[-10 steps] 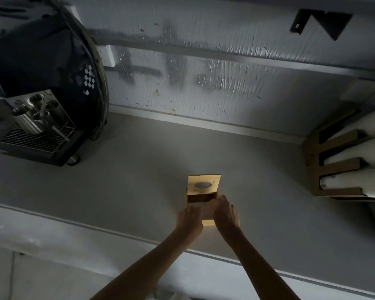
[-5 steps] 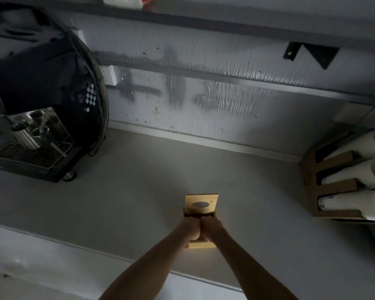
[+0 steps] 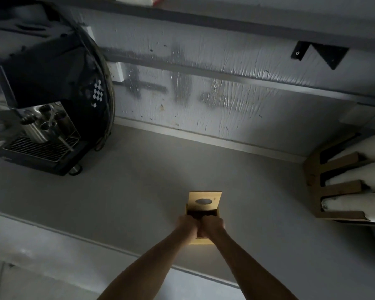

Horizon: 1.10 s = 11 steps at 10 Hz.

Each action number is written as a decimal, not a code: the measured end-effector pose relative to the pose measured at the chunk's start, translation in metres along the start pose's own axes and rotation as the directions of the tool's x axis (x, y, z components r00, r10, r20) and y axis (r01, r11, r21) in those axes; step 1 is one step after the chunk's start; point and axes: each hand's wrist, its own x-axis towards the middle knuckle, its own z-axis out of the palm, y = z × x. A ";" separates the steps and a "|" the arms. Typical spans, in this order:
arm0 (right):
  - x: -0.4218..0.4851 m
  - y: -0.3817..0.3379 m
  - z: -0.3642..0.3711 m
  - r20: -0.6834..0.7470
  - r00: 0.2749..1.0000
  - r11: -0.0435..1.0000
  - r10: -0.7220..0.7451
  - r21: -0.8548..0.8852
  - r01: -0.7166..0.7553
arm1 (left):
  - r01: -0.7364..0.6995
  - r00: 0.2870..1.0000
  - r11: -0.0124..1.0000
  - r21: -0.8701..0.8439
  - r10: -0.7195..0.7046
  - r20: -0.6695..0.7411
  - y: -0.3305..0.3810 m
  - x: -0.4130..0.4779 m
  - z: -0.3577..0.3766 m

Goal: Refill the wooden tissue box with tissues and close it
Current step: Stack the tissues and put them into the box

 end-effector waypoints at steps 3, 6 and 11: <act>-0.006 0.037 -0.072 0.163 0.676 0.453 -0.718 -0.628 0.632 | -0.127 0.923 0.954 -0.273 0.013 -0.384 -0.040 -0.060 0.034; -0.001 0.060 -0.077 0.465 0.845 0.960 -0.265 0.048 0.275 | 0.065 0.998 0.298 -0.952 -0.020 0.062 -0.035 -0.028 0.021; -0.014 0.069 -0.098 0.316 0.907 0.941 -0.279 -0.100 0.324 | 0.081 0.966 0.813 -0.577 -0.206 -0.154 -0.066 -0.045 0.024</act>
